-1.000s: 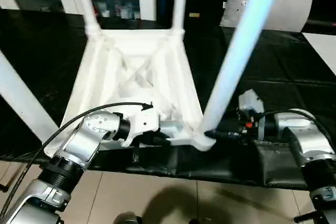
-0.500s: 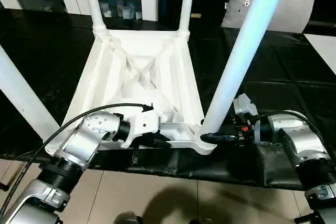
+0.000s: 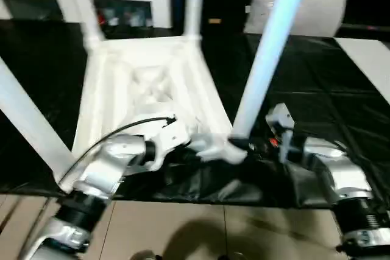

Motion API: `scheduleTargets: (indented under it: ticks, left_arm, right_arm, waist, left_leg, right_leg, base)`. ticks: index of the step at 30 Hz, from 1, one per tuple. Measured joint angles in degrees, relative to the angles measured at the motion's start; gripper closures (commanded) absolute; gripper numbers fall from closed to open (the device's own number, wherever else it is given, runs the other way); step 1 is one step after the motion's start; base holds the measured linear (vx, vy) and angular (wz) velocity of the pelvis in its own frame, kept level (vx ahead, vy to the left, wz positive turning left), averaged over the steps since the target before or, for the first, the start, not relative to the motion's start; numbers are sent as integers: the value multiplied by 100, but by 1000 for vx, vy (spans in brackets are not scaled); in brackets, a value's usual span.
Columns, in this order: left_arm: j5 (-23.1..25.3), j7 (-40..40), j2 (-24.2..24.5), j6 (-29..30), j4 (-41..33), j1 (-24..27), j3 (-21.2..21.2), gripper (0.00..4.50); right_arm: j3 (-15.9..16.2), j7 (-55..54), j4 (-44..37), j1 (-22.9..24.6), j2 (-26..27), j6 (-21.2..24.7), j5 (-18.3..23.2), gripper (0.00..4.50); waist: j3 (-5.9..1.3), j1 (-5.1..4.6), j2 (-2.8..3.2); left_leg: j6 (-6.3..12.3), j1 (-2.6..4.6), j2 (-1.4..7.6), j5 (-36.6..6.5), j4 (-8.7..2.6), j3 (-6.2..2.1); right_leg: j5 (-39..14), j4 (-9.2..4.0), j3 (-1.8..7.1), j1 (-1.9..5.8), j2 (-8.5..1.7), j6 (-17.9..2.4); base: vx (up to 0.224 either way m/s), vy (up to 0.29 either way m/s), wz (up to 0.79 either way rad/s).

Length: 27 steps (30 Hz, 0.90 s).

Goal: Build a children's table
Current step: Rotate leg to tighten

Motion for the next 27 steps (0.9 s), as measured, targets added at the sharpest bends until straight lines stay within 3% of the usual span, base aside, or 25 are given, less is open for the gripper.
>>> scheduleTargets:
  ticks: [4, 7, 8, 10, 18, 27]
  left_arm:
    - [303, 867, -585, 191, 484, -359, -26, 450]
    - [413, 1218, -758, 211, 570, -409, -71, 450]
    - [471, 1333, -829, 216, 602, -426, -72, 450]
    - [555, 1475, -934, 258, 603, -442, -87, 450]
    - [559, 1514, -907, 135, 583, -459, -144, 450]
    - [434, 798, -401, -569, 694, -458, -204, 450]
  right_arm:
    - [-245, -1524, 217, -321, 515, 311, -295, 259]
    - [-281, -2151, 242, -402, 724, 390, -410, 259]
    - [-308, -2336, 281, -442, 793, 384, -454, 204]
    - [-306, -2523, 345, -478, 826, 292, -549, 190]
    - [-302, -2351, 259, -336, 788, -3, -585, 124]
    - [-83, -295, 217, -104, -254, -370, -164, 52]
  waist:
    - [-2, -40, 6]
    - [-14, -51, 22]
    - [-17, -55, 28]
    - [-19, -55, 31]
    - [-27, 23, 35]
    - [-29, 125, 44]
  left_leg:
    - [0, -4, -3, 0, -4, -1]
    - [0, -8, -3, 0, -32, -1]
    - [1, -12, -3, 1, -29, 0]
    - [3, -23, -5, 2, -26, 2]
    - [8, -24, 1, 6, -43, 5]
    - [12, -48, 6, 9, -41, 5]
  right_leg:
    - [0, -24, -2, -1, -1, 0]
    - [0, -77, -11, 10, -1, 0]
    - [0, -82, -10, 10, -1, -1]
    - [2, -88, -6, 9, -2, -3]
    - [67, -74, -11, 1, -1, -10]
    - [82, -75, -18, -17, -1, -32]
  base:
    - [0, 0, 0]
    - [0, 0, 0]
    - [0, 0, 0]
    - [0, 0, 0]
    - [0, 0, 0]
    - [0, 0, 0]
